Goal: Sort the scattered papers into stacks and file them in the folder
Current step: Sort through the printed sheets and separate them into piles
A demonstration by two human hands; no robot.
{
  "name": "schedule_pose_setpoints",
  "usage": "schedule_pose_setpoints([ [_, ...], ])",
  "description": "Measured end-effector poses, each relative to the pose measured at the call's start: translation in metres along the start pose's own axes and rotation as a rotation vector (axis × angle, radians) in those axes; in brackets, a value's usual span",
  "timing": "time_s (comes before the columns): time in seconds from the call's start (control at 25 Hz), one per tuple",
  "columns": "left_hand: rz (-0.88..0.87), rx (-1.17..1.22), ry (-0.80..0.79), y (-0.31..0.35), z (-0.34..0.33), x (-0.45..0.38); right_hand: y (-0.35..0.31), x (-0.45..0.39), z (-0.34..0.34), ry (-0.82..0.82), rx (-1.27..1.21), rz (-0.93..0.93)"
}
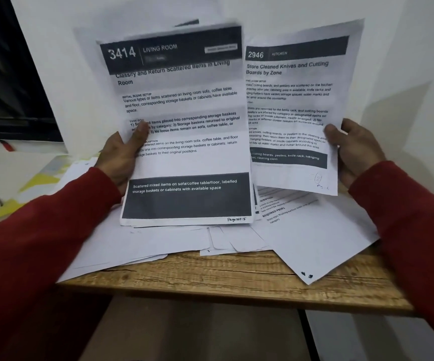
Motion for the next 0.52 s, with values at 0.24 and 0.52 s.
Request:
schedule_pose_setpoints([
  [0.24, -0.017, 0.034, -0.039, 0.0057, -0.0082, 0.0041, -0.0013, 0.0028, -0.0019, -0.006, -0.028, 0.022],
  [0.52, -0.013, 0.005, -0.016, 0.004, -0.0054, 0.0028, 0.0004, 0.0022, -0.0059, -0.051, -0.018, 0.017],
])
Point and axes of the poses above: each hand's wrist, its own x-axis away from the middle knuckle, its own z-axis out of the back of the hand, y = z × x, the point moved 3 cm from there along -x, towards the middle knuckle, and after that the axes turned 10 degrees about x, right-handed, at the moved point
